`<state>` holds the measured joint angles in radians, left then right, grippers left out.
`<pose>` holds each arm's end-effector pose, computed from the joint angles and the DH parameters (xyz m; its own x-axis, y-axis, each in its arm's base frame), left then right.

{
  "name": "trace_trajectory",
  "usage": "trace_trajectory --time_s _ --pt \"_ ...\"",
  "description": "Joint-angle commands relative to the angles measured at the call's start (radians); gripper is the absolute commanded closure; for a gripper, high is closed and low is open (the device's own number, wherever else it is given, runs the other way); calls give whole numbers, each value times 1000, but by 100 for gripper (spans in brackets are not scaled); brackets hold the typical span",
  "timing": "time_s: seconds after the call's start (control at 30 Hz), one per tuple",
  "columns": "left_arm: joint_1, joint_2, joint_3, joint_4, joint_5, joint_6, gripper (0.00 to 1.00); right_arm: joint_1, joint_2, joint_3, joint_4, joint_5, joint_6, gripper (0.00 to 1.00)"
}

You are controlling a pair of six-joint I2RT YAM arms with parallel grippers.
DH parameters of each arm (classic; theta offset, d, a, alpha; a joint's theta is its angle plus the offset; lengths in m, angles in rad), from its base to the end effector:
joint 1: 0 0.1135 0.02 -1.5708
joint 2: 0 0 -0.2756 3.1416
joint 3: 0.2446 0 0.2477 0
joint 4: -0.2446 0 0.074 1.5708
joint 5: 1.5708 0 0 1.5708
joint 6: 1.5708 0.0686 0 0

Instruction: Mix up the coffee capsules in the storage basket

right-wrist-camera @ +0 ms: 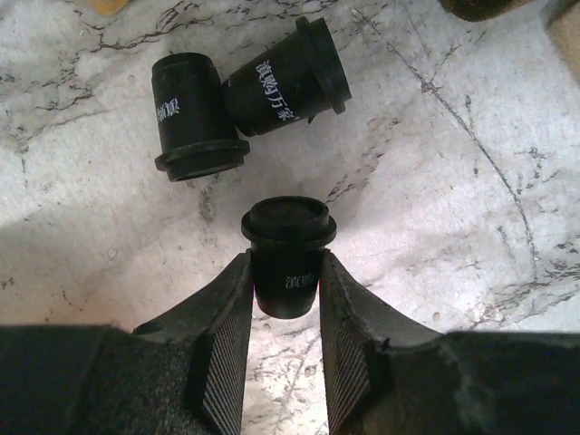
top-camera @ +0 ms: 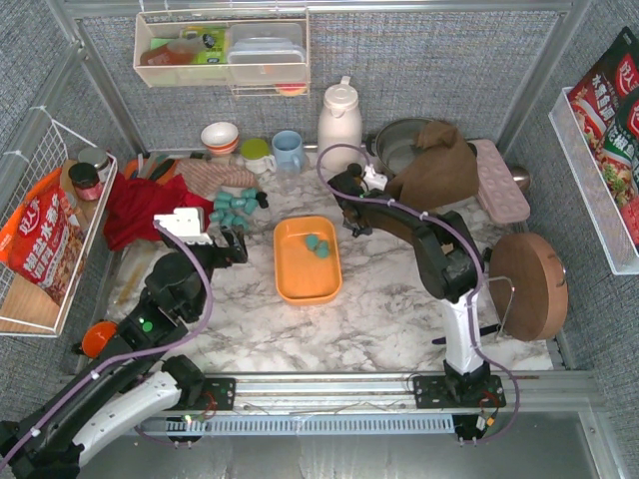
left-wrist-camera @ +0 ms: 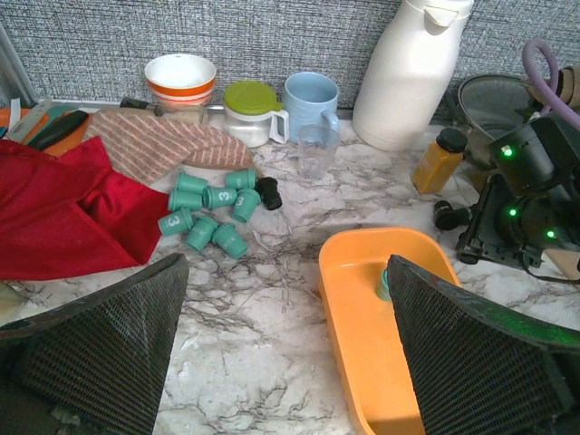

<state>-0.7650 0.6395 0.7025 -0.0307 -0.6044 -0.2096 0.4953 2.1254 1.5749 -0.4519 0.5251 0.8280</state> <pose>0.1463 -0.0864 0.3572 -0.0105 -0.2272 -0.9738 0.1615 0.9607 -0.2259 0.4326 0.1946 0.1608 -0.6295 0.3843 -0.6753 0.4286 0.8967 0.1107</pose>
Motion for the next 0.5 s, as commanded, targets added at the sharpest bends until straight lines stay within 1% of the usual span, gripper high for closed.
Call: trace_trajectory --time_s 0.0,0.1,0.23,0.47 --pt "1 10 1 6 -21 11 1 -3 -43 -35 37 10 -55 73" --pt "2 20 -3 8 -27 14 1 -4 -110 -80 90 -14 -121 74" --pt "4 42 -3 13 -27 21 1 -3 -219 -176 217 -118 -282 82" --pt "4 74 -1 20 -27 28 1 3 -474 -429 490 -264 -474 83"
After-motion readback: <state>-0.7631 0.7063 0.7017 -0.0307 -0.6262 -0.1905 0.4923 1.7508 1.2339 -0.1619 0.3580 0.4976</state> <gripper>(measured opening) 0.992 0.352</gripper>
